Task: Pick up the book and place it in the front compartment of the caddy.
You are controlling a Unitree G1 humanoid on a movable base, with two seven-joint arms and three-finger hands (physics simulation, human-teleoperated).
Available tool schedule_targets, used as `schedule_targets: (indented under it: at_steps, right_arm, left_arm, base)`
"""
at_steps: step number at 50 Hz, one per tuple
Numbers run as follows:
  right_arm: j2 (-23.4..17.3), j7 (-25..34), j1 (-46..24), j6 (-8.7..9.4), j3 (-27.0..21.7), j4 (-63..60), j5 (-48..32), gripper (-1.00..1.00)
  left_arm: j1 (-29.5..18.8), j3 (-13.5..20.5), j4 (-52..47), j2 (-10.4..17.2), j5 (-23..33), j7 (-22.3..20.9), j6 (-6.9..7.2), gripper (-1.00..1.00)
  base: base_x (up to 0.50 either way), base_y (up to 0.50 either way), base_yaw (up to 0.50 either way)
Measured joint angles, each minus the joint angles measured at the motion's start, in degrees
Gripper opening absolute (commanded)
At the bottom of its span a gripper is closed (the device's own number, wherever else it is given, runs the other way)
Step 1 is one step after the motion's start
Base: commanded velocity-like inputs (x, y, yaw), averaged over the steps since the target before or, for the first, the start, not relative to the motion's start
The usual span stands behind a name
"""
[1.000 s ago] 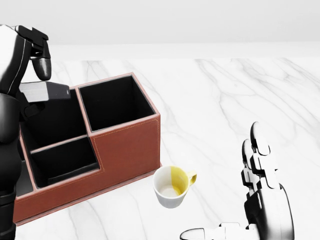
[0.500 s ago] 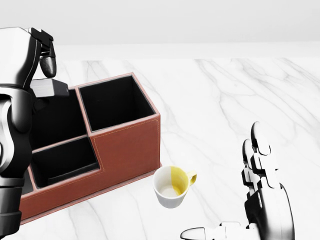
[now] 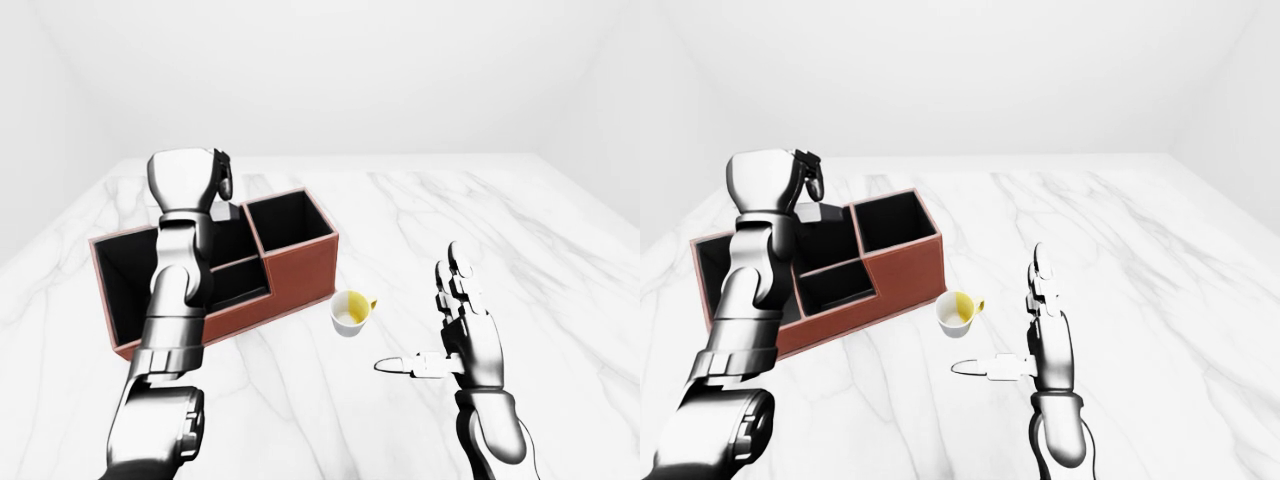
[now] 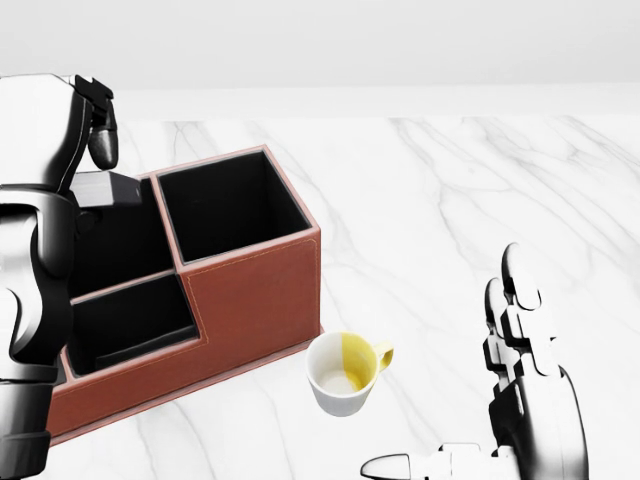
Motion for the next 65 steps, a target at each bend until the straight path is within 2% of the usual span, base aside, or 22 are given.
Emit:
schedule_targets:
  at_steps: [17, 43, 65]
  right_arm:
    - [0.01, -0.09, -0.09, 0.04, 0.03, 0.08, -0.11, 1.0]
    - [0.01, -0.06, -0.22, -0.03, 0.1, 0.31, -0.15, 1.0]
    - [-0.03, -0.21, -0.1, 0.09, 0.24, -0.09, -0.18, 1.0]
  left_arm:
    - [-1.25, -0.79, 7.32, -0.02, -2.75, 4.48, 0.0, -1.0]
    - [-2.18, -2.31, 13.9, -1.05, -1.49, 9.29, 0.0, -1.0]
    - [-8.46, -3.85, 31.99, -1.34, -5.05, 20.56, 0.0, -1.0]
  base:
    - [0.0, 0.0, 0.0]
    - [0.0, 0.0, 0.0]
    - [0.0, 0.0, 0.0]
